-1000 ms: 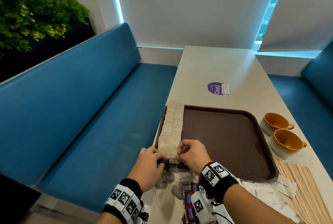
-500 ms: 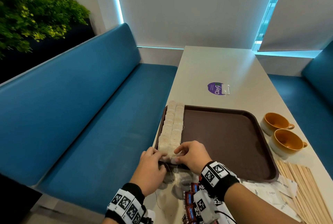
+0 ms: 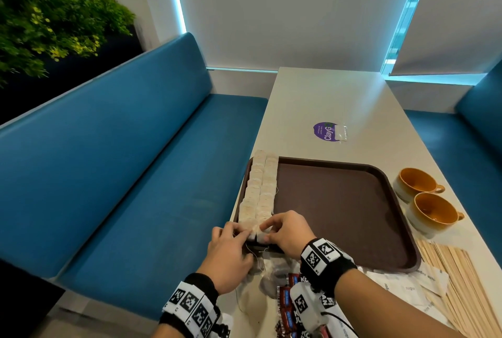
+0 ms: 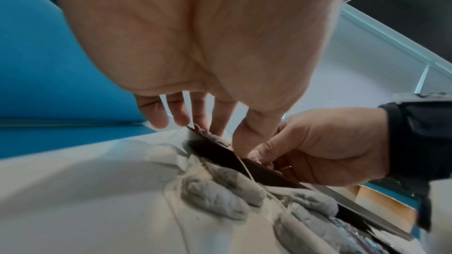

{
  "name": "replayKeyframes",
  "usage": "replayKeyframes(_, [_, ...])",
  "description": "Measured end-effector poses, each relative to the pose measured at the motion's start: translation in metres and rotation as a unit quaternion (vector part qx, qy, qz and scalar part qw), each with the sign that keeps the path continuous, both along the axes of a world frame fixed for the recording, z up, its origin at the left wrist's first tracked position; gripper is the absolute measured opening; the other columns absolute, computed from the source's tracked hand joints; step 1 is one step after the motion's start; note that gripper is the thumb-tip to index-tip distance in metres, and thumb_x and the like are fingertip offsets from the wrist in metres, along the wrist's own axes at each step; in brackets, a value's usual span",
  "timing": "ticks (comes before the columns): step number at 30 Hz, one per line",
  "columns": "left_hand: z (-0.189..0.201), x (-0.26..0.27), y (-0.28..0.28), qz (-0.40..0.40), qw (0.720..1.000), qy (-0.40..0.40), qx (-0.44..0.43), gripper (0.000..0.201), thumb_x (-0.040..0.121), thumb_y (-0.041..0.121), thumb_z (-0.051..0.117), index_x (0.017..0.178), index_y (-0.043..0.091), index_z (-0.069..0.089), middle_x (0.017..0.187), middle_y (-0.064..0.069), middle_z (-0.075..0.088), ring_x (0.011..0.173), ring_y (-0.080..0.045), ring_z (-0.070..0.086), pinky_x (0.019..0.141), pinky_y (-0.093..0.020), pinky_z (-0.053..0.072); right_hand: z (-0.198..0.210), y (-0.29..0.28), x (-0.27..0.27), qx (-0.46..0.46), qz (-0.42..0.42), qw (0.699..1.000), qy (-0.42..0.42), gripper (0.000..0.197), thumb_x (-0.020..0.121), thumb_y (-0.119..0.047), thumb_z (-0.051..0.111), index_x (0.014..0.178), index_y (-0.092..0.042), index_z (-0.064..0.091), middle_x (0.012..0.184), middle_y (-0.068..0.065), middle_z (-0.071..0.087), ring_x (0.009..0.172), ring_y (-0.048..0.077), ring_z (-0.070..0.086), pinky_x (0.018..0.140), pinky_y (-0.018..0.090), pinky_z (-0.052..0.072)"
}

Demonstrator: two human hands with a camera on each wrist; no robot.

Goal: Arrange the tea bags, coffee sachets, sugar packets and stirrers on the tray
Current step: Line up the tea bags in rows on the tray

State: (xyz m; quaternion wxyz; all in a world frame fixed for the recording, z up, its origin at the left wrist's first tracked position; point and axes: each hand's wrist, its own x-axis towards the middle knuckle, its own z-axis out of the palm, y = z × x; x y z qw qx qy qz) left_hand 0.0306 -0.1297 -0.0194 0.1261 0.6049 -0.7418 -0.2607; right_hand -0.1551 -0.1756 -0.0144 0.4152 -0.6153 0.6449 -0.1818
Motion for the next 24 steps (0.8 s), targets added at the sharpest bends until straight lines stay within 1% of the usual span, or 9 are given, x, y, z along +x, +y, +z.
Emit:
replayKeyframes(4, [0.001, 0.001, 0.002, 0.000, 0.999, 0.021, -0.024, 0.047, 0.095, 0.031, 0.051, 0.141, 0.036, 0.050, 0.128, 0.018, 0.035, 0.120, -0.010, 0.025, 0.114, -0.033, 0.032, 0.008, 0.005, -0.003, -0.006, -0.011, 1.000, -0.025, 0.017, 0.081, -0.016, 0.085, 0.092, -0.027, 0.077, 0.088, 0.003, 0.075, 0.073, 0.010, 0.067, 0.070, 0.021, 0.058])
replayKeyframes(7, [0.003, 0.005, 0.007, -0.012, 0.999, 0.032, -0.032, 0.039, 0.095, 0.027, 0.053, 0.132, 0.040, 0.054, 0.126, 0.022, 0.036, 0.120, -0.008, 0.026, 0.111, -0.030, 0.032, 0.019, 0.012, -0.011, -0.021, -0.026, 0.999, -0.030, 0.014, 0.083, -0.016, 0.083, 0.091, -0.026, 0.076, 0.083, -0.002, 0.071, 0.068, 0.006, 0.063, 0.061, 0.014, 0.050])
replayKeyframes(10, [0.002, 0.009, 0.011, -0.031, 0.999, 0.023, -0.007, 0.041, 0.096, 0.028, 0.052, 0.134, 0.041, 0.052, 0.127, 0.024, 0.036, 0.119, -0.007, 0.026, 0.111, -0.030, 0.033, 0.032, 0.022, -0.021, -0.032, -0.023, 0.999, -0.020, 0.011, 0.084, -0.018, 0.082, 0.090, -0.027, 0.077, 0.086, -0.004, 0.072, 0.075, 0.006, 0.065, 0.065, 0.015, 0.049])
replayKeyframes(13, [0.002, 0.009, 0.016, -0.038, 0.998, 0.043, -0.012, 0.041, 0.095, 0.025, 0.054, 0.133, 0.040, 0.054, 0.126, 0.025, 0.038, 0.120, -0.004, 0.027, 0.110, -0.024, 0.032, 0.042, 0.036, -0.031, -0.028, 0.039, 0.998, 0.036, 0.009, 0.087, -0.023, 0.079, 0.094, -0.028, 0.078, 0.089, -0.008, 0.073, 0.081, 0.002, 0.065, 0.070, 0.014, 0.050])
replayKeyframes(15, [0.006, 0.007, 0.021, -0.043, 0.996, 0.073, -0.035, 0.035, 0.095, 0.021, 0.055, 0.125, 0.039, 0.058, 0.121, 0.026, 0.043, 0.119, 0.001, 0.031, 0.105, -0.017, 0.031, 0.043, 0.048, -0.034, -0.017, 0.105, 0.990, 0.088, 0.013, 0.089, -0.028, 0.077, 0.103, -0.028, 0.078, 0.088, -0.013, 0.070, 0.085, 0.003, 0.066, 0.075, 0.015, 0.052])
replayKeyframes(17, [0.009, 0.006, 0.028, -0.053, 0.995, 0.079, -0.043, 0.028, 0.096, 0.021, 0.054, 0.118, 0.038, 0.060, 0.117, 0.028, 0.046, 0.118, 0.004, 0.033, 0.100, -0.014, 0.032, 0.042, 0.059, -0.035, -0.016, 0.154, 0.979, 0.129, 0.022, 0.091, -0.034, 0.075, 0.112, -0.028, 0.077, 0.083, -0.016, 0.063, 0.079, 0.001, 0.061, 0.070, 0.013, 0.046])
replayKeyframes(18, [0.009, 0.005, 0.032, -0.063, 0.995, 0.075, -0.037, 0.027, 0.096, 0.022, 0.054, 0.116, 0.038, 0.061, 0.117, 0.027, 0.047, 0.118, 0.005, 0.034, 0.099, -0.014, 0.033, 0.041, 0.064, -0.033, -0.019, 0.170, 0.974, 0.149, 0.026, 0.092, -0.036, 0.073, 0.116, -0.028, 0.075, 0.086, -0.015, 0.063, 0.079, 0.002, 0.059, 0.070, 0.015, 0.046])
replayKeyframes(21, [0.002, 0.002, 0.044, -0.087, 0.995, 0.049, 0.012, 0.035, 0.096, 0.028, 0.056, 0.130, 0.036, 0.058, 0.129, 0.025, 0.044, 0.122, 0.003, 0.034, 0.108, -0.019, 0.037, 0.037, 0.072, -0.029, -0.020, 0.189, 0.965, 0.179, 0.031, 0.094, -0.035, 0.069, 0.123, -0.028, 0.071, 0.112, -0.004, 0.066, 0.099, 0.013, 0.061, 0.085, 0.027, 0.052])
replayKeyframes(24, [-0.007, 0.004, 0.055, -0.093, 0.995, 0.025, 0.034, 0.053, 0.092, 0.029, 0.057, 0.144, 0.034, 0.048, 0.139, 0.024, 0.036, 0.130, 0.000, 0.030, 0.116, -0.023, 0.033, 0.034, 0.079, -0.024, -0.020, 0.202, 0.962, 0.183, 0.030, 0.093, -0.033, 0.067, 0.122, -0.029, 0.071, 0.116, -0.004, 0.060, 0.113, 0.019, 0.060, 0.094, 0.033, 0.052])
